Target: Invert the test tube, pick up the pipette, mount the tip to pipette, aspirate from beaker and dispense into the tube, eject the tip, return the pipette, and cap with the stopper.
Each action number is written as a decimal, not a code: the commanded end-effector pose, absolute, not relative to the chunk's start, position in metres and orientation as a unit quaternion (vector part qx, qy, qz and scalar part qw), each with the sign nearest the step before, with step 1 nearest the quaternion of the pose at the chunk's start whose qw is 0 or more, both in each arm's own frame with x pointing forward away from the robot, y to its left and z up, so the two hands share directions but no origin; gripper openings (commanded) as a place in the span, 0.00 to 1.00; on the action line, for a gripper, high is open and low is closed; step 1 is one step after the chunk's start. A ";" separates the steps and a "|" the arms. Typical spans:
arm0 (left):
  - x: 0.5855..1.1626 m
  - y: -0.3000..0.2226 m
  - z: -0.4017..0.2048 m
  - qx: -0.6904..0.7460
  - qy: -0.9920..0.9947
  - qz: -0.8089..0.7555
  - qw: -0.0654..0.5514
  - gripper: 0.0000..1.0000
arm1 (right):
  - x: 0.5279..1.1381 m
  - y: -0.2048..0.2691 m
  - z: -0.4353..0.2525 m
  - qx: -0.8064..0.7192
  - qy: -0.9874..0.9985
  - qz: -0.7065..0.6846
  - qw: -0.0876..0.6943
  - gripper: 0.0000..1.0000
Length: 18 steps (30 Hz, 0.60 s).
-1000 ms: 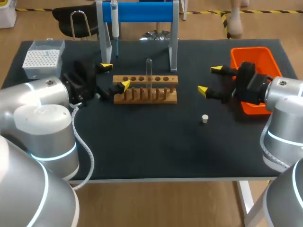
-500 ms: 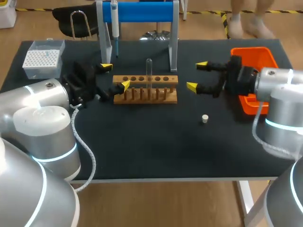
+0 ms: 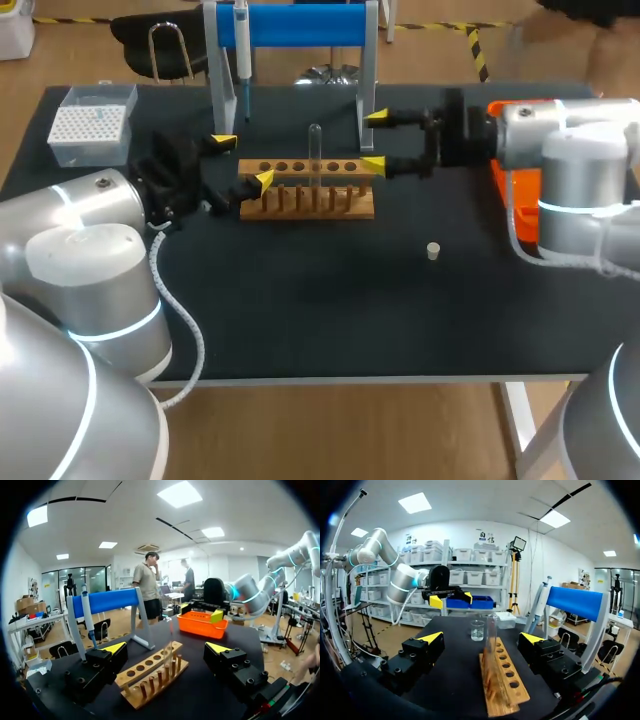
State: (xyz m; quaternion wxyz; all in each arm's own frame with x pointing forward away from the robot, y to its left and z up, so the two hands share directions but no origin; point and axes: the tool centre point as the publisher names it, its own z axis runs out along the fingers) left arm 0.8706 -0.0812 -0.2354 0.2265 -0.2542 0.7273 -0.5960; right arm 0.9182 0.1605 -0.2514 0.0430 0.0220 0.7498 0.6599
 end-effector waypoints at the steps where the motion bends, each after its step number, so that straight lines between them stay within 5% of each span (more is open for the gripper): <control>1: 0.870 -0.080 -0.238 -0.251 0.719 -0.605 0.231 1.00 | 0.935 0.178 -0.260 -0.006 0.746 0.666 0.004 1.00; 18: 0.870 -0.080 -0.238 -0.251 0.719 -0.605 0.231 1.00 | 0.955 0.209 -0.263 -0.012 0.709 0.704 -0.044 1.00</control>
